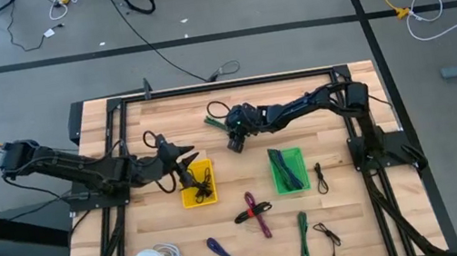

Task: Pick & Place USB Port
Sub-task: Put the black green charger cable into the green bin

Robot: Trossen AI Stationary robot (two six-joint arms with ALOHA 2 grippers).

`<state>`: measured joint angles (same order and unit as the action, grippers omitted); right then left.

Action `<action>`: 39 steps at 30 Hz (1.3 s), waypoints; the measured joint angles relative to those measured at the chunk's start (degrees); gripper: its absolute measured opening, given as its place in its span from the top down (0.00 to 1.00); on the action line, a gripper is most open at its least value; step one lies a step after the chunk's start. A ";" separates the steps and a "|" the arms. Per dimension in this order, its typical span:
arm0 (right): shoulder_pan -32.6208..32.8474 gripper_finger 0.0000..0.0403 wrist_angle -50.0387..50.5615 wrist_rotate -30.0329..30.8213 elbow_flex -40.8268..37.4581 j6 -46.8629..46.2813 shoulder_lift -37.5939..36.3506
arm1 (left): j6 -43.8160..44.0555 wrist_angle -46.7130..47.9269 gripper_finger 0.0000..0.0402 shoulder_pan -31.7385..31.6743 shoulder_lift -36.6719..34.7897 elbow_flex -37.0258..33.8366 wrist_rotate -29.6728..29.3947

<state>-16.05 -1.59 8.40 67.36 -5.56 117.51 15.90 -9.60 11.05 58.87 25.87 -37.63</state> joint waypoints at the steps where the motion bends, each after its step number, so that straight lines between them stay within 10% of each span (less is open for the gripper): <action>1: 0.02 0.52 0.33 0.14 -0.06 0.00 0.35 | 0.00 -0.01 0.70 0.00 0.00 0.00 0.02; 8: 0.03 0.59 -0.44 0.04 -0.03 -0.16 1.10 | 0.00 0.03 0.70 0.00 0.00 0.00 0.02; 15: 0.00 0.95 -0.37 -0.15 0.04 -0.24 1.01 | -0.02 0.04 0.70 0.00 0.00 0.00 0.02; 39: 5.23 0.97 2.81 5.60 -0.03 0.23 -14.12 | 0.00 0.04 0.70 0.00 0.00 0.00 0.00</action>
<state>-10.82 1.22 14.00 67.33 -5.33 103.39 15.90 -9.56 11.05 58.87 25.87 -37.63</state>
